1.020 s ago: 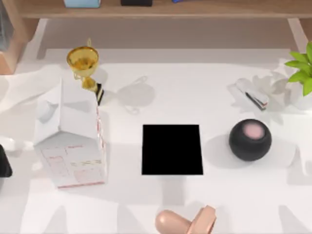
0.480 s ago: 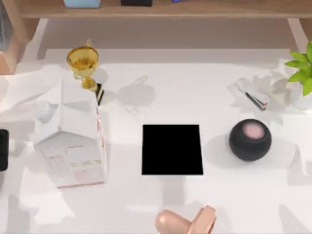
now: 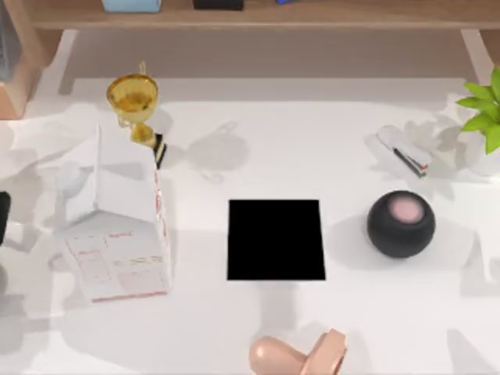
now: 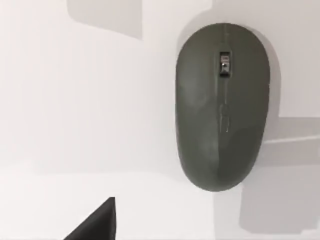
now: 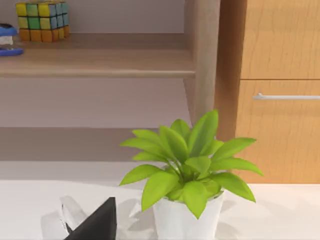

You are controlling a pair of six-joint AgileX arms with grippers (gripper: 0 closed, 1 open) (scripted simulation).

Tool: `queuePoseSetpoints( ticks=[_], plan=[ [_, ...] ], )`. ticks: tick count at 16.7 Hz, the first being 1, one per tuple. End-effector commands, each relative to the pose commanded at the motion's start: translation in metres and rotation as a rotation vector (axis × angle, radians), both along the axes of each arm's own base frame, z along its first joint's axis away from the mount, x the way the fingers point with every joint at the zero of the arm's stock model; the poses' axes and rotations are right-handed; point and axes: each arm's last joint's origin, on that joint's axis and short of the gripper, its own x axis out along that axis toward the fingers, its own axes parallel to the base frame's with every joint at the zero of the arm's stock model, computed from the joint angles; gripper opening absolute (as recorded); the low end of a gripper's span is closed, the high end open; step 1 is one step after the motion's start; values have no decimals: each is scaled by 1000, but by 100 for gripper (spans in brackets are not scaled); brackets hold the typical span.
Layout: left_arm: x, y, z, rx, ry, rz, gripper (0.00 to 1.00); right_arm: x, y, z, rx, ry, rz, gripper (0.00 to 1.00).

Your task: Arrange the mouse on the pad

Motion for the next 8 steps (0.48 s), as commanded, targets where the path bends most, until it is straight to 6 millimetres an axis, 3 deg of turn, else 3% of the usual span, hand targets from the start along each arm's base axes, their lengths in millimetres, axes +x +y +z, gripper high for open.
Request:
queuePoseSetpoints(
  ticks=[8],
  plan=[
    [6, 2, -1, -4, 24, 1, 100, 0, 0, 0, 0, 0, 0, 100]
  ],
)
